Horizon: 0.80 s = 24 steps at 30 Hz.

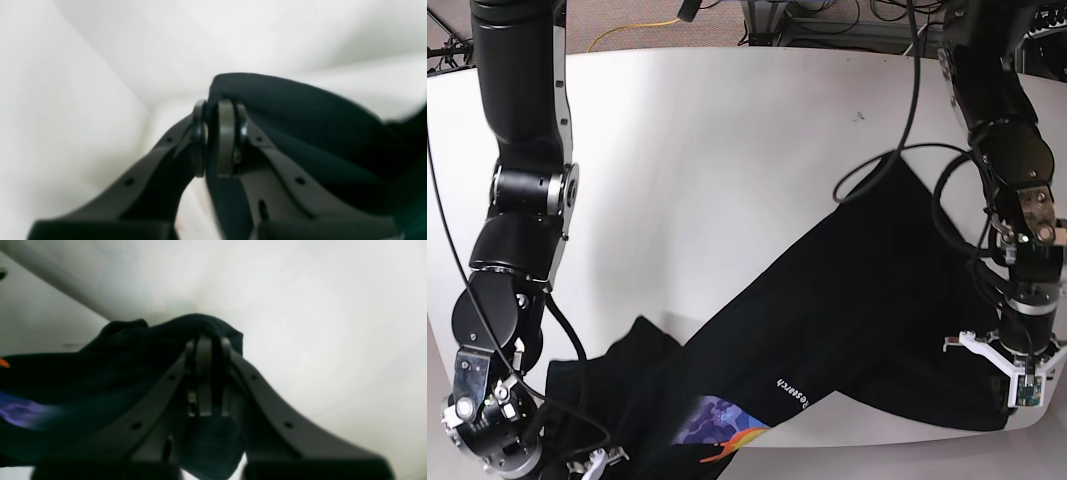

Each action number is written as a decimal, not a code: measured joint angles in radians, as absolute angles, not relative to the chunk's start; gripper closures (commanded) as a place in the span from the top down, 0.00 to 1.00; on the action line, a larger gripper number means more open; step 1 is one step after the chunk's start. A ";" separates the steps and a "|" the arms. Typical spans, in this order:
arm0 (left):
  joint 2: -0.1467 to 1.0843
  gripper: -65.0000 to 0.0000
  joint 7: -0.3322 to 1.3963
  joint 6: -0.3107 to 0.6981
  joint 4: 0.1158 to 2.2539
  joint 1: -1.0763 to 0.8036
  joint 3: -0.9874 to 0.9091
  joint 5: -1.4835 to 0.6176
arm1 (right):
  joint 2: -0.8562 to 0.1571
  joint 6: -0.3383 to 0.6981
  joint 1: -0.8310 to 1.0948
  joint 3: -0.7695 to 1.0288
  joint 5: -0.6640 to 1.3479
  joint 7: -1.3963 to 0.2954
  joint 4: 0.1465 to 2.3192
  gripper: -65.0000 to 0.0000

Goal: Fold the T-shirt properly
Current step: 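Lift the shirt with both grippers and shake it out, spreading it flat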

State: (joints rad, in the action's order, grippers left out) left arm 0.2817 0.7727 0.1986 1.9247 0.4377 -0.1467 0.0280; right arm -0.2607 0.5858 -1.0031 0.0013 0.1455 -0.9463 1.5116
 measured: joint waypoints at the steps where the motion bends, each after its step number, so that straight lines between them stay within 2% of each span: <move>1: 0.293 0.08 0.772 0.219 1.927 0.465 -0.146 0.026 | -0.264 0.588 -1.022 -0.013 0.150 -0.944 1.512 0.00; 4: 0.320 0.04 0.796 0.267 1.928 0.565 -0.144 0.024 | -0.271 0.594 -1.091 -0.068 0.167 -0.933 1.515 0.00; 13: 0.390 0.03 0.891 0.278 1.934 0.783 -0.148 0.025 | -0.282 0.595 -1.234 -0.084 0.162 -0.954 1.520 0.00; 19: 0.396 0.03 0.901 0.298 1.938 0.759 -0.241 0.011 | -0.332 0.592 -1.166 -0.020 0.162 -0.997 1.621 0.00; 24: 0.409 0.03 0.902 0.356 1.937 0.630 -0.383 0.040 | -0.388 0.587 -0.988 0.053 0.160 -1.007 1.662 0.00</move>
